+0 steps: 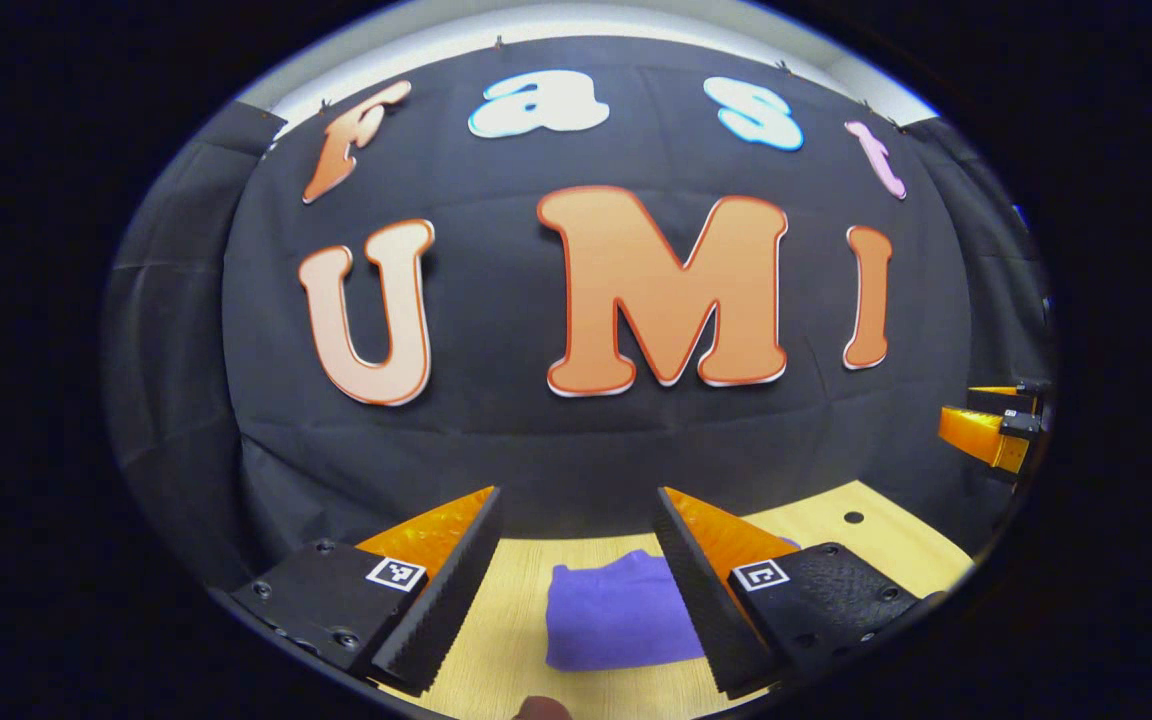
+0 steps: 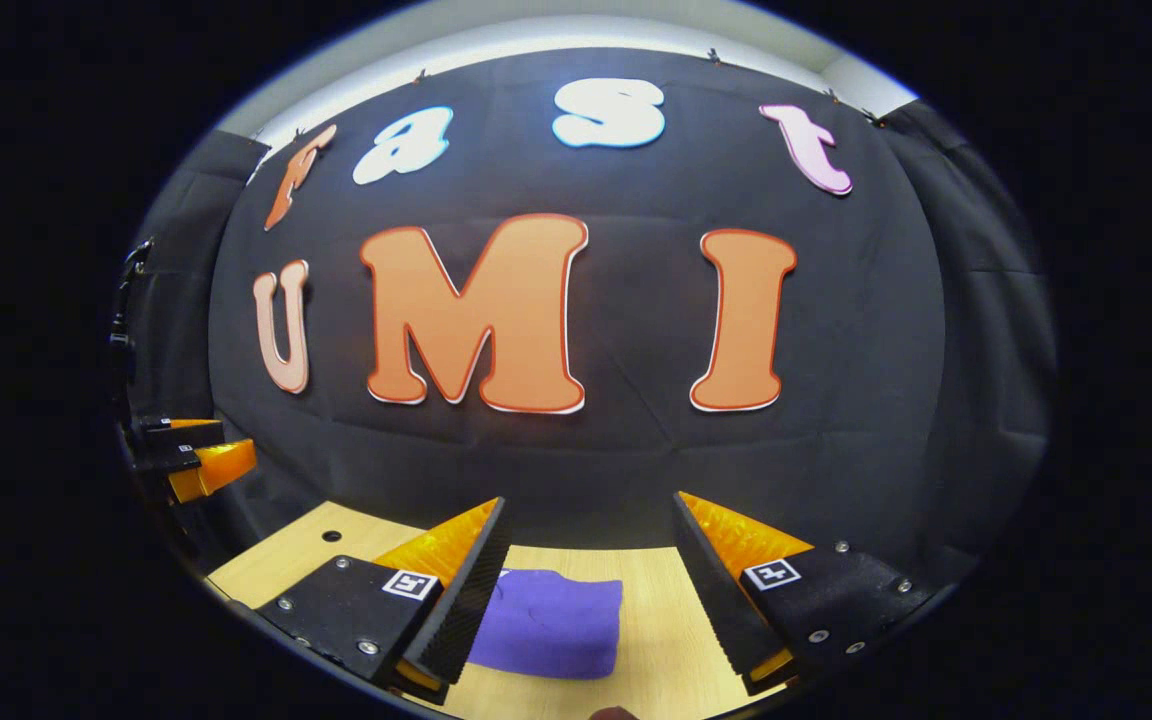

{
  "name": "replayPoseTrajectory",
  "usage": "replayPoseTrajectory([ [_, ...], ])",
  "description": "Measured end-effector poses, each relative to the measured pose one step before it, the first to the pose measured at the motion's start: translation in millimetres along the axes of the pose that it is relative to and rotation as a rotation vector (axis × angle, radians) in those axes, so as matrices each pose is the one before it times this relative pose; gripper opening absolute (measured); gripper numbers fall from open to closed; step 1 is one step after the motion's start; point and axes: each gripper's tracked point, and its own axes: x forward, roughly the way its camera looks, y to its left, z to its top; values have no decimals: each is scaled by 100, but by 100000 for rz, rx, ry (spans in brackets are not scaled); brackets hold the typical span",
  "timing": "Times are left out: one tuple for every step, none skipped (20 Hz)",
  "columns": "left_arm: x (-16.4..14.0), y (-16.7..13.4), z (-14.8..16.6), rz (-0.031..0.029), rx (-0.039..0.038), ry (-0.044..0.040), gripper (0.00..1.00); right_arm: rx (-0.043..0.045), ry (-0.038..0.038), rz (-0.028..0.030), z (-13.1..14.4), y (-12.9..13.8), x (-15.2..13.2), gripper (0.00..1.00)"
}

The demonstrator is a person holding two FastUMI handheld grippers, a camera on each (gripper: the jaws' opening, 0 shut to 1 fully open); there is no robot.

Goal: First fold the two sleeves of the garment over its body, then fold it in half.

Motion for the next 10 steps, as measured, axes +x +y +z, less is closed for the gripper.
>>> replayPoseTrajectory([
  [-784,-82,461,306,307,-2573,95,-164,-2630,-416,498,74,-1210,95],
  [-1095,206,149,1080,536,-1541,95,-864,-2031,-1964,159,-92,-858,95],
  [-1246,168,-76,1222,1227,-1763,95,-878,-2281,-1354,239,113,-853,95],
  [-1086,226,293,1434,879,-2348,96,-566,-1891,-2045,115,103,-700,95],
  [-1251,-40,260,606,436,-2541,96,409,-1857,160,177,394,-891,95],
  [-952,-133,279,253,-539,-2782,95,-119,-1450,54,-15,127,-710,95],
  [-841,-389,-231,-601,-1097,-1209,96,15,-1347,339,36,206,-724,95],
  [-736,-387,-338,-334,-1100,1,96,-622,-933,261,-64,271,-544,95],
  [-395,-277,-471,-548,-236,-321,96,161,42,-317,-314,97,-487,95],
  [-540,-115,-363,268,679,114,95,675,-630,1087,-76,664,-503,95],
])
